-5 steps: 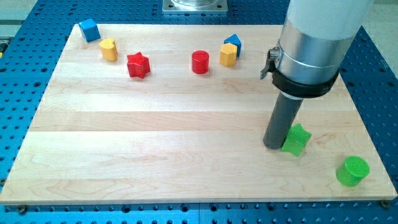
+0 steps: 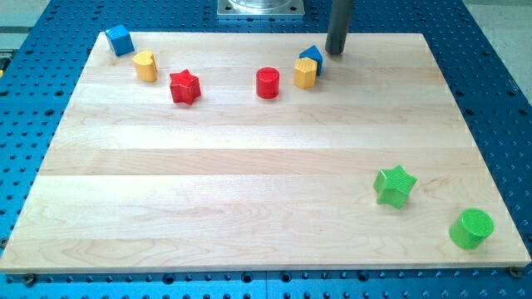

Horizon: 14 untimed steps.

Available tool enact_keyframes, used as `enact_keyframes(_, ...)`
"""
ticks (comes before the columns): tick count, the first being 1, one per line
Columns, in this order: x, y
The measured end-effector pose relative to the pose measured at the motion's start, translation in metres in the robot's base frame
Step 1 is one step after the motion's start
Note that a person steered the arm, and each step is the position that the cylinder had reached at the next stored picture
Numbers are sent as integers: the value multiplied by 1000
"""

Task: Adjust the red circle and hexagon in a diagonal line

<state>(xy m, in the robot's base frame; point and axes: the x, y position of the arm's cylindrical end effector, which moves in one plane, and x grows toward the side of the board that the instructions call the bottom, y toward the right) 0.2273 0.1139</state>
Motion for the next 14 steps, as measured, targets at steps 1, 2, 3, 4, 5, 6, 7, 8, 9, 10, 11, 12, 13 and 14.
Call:
enact_keyframes(1,46,-47)
enact_keyframes(2,120,-48)
enact_keyframes(3,169,-48)
enact_keyframes(4,195,-53)
enact_keyframes(5,161,-37)
enact_keyframes(6,112,-34)
enact_keyframes(7,87,-43)
enact_keyframes(8,87,-100)
enact_keyframes(9,134,-170)
enact_keyframes(10,138,-159)
enact_keyframes(11,141,-145)
enact_keyframes(12,141,-95)
enact_keyframes(13,154,-65)
enact_keyframes(14,165,-85)
